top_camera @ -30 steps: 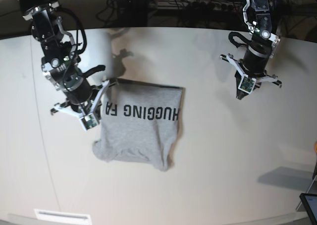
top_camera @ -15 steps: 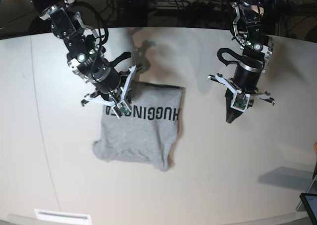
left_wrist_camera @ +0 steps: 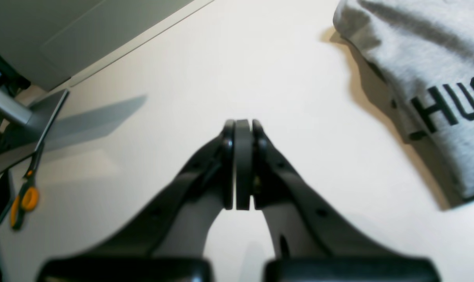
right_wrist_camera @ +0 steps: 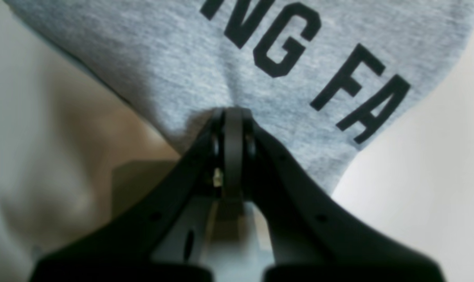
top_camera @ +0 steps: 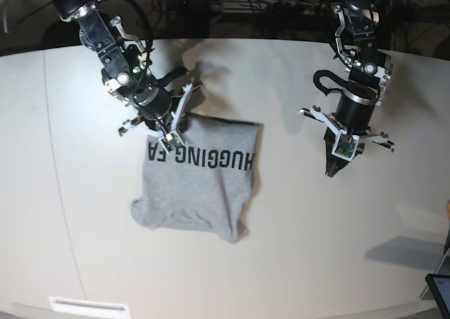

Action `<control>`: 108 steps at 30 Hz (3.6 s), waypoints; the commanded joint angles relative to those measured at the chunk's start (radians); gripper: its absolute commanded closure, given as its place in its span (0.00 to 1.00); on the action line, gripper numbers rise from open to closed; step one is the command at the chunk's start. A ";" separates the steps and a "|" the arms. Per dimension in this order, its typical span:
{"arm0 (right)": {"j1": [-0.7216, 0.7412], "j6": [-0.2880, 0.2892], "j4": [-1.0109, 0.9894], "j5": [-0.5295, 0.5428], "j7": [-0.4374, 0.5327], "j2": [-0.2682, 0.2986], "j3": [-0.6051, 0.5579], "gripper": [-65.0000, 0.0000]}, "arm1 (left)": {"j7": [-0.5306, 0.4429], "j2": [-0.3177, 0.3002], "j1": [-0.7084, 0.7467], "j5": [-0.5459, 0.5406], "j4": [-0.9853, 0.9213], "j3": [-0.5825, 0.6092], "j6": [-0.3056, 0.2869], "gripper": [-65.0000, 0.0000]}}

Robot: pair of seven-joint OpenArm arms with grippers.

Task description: Fold the T-shirt properly

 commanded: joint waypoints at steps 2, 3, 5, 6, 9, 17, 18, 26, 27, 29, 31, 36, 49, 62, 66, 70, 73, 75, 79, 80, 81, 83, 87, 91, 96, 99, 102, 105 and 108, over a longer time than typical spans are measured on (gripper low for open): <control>0.012 0.001 0.072 0.005 0.024 0.006 0.005 1.00 | -0.030 -0.004 -0.023 -0.020 0.016 0.000 0.009 1.00; 0.012 0.001 0.095 0.005 0.014 0.006 0.005 1.00 | -0.030 -0.002 -0.030 -0.020 0.016 0.000 0.009 1.00; 0.022 0.001 0.142 0.005 -0.040 0.006 0.006 1.00 | -0.030 0.001 -0.065 -0.020 0.015 0.030 0.009 1.00; 0.032 0.001 0.161 0.005 -0.062 0.004 0.006 1.00 | -0.030 0.002 -0.079 -0.020 0.011 0.049 0.009 1.00; 0.054 0.001 0.182 0.005 -0.094 0.003 0.006 1.00 | -0.030 0.006 -0.126 -0.021 -0.016 0.115 0.009 1.00; 0.052 0.001 0.182 0.005 -0.094 0.003 0.008 1.00 | -0.030 0.049 -0.238 -0.021 -0.174 0.248 0.010 1.00; 0.051 0.001 0.182 0.005 -0.094 0.004 0.008 1.00 | -0.031 0.053 -0.249 -0.021 -0.203 0.250 0.010 1.00; 0.049 0.001 0.182 0.005 -0.094 0.006 0.008 1.00 | -0.039 0.082 -0.341 -0.023 -0.423 0.262 0.010 1.00; 0.049 0.001 0.182 0.005 -0.094 0.004 0.008 1.00 | -0.039 0.082 -0.349 -0.023 -0.447 0.262 0.010 1.00; 0.049 0.001 0.182 0.005 -0.094 0.003 0.008 1.00 | -0.039 0.082 -0.355 -0.023 -0.490 0.262 0.010 1.00; 0.049 0.001 0.182 0.005 -0.094 0.004 0.008 1.00 | -0.039 0.078 -0.355 -0.023 -0.529 0.262 0.010 1.00; 0.049 0.001 0.182 0.005 -0.094 0.006 0.008 1.00 | -0.039 0.055 -0.355 -0.021 -0.567 0.253 0.010 1.00; 0.049 0.001 0.182 0.005 -0.094 0.003 0.008 1.00 | -0.027 0.065 -0.361 -0.023 -0.377 0.310 0.010 1.00; 0.037 0.001 0.181 0.005 -0.095 0.006 0.008 1.00 | -0.010 0.162 -0.484 -0.021 -0.684 0.385 0.010 1.00; 0.034 0.001 0.181 0.005 -0.095 0.007 0.022 1.00 | -0.013 0.138 -0.484 -0.020 -0.757 0.379 0.010 1.00; 0.037 0.001 0.181 0.005 -0.095 0.003 0.022 1.00 | -0.013 0.127 -0.484 -0.021 -0.746 0.379 0.010 1.00; 0.040 0.001 0.181 0.005 -0.095 0.000 0.015 1.00 | -0.008 0.127 -0.475 -0.021 -0.677 0.377 0.010 1.00; 0.040 0.001 0.181 0.005 -0.095 0.000 0.015 1.00 | -0.004 0.127 -0.473 -0.021 -0.622 0.377 0.010 1.00; 0.034 0.001 0.182 0.005 -0.086 0.001 0.020 1.00 | -0.002 0.128 -0.471 -0.023 -0.506 0.377 0.010 1.00; 0.034 0.001 0.184 0.005 -0.086 0.003 0.020 1.00 | -0.002 0.128 -0.461 -0.023 -0.476 0.376 0.010 1.00; 0.034 0.001 0.188 0.005 -0.085 0.004 0.020 1.00 | -0.002 0.127 -0.445 -0.023 -0.443 0.366 0.010 1.00; 0.034 0.001 0.207 0.005 -0.066 0.007 0.022 1.00 | -0.005 0.127 -0.405 -0.023 -0.372 0.325 0.010 1.00; 0.014 0.001 0.227 0.004 0.064 0.024 0.023 1.00 | -0.034 0.107 -0.295 -0.015 -0.263 0.261 0.010 1.00; -0.024 0.001 0.198 0.004 0.284 0.036 0.045 1.00 | -0.221 0.027 -0.163 -0.020 -0.216 0.241 0.010 1.00; -0.064 0.003 0.159 0.004 0.477 0.036 0.084 1.00 | -0.485 -0.024 0.004 -0.021 -0.208 0.185 0.056 1.00; -0.077 0.006 0.139 0.004 0.489 0.038 0.091 1.00 | -0.591 -0.024 0.072 -0.021 -0.208 0.124 0.139 1.00; -0.115 0.007 0.138 0.004 0.492 0.069 0.088 1.00 | -0.633 -0.027 0.122 -0.021 -0.208 0.109 0.145 1.00; -0.173 0.003 0.141 0.004 0.591 0.084 0.094 1.00 | -0.656 -0.028 0.162 -0.021 -0.208 0.107 0.145 1.00; -0.253 0.003 0.132 -0.005 0.741 0.093 0.138 1.00 | -0.696 -0.024 0.196 -0.021 -0.208 0.087 0.145 1.00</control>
